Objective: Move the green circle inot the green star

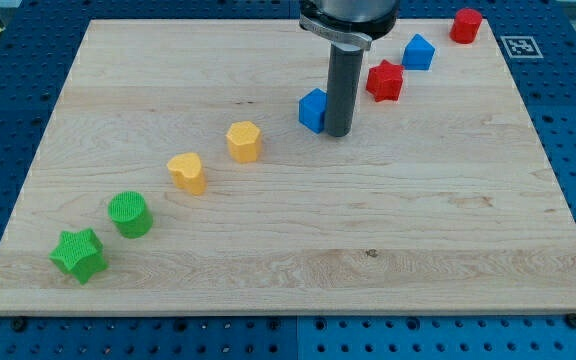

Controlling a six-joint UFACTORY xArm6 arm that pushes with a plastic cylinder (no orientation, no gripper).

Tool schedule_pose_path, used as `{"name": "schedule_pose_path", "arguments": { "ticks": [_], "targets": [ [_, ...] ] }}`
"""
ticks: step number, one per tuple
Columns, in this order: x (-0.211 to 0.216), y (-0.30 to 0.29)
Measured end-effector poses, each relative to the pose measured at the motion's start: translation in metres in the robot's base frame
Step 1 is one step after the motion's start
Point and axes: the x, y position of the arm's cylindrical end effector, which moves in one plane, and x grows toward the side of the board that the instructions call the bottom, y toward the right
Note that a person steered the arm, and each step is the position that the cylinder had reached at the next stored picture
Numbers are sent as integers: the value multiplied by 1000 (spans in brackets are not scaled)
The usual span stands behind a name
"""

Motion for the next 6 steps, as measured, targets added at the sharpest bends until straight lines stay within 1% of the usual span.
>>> {"name": "schedule_pose_path", "arguments": {
  "ticks": [3, 5, 6],
  "targets": [
    [12, 0],
    [67, -27],
    [91, -55]
  ]
}}
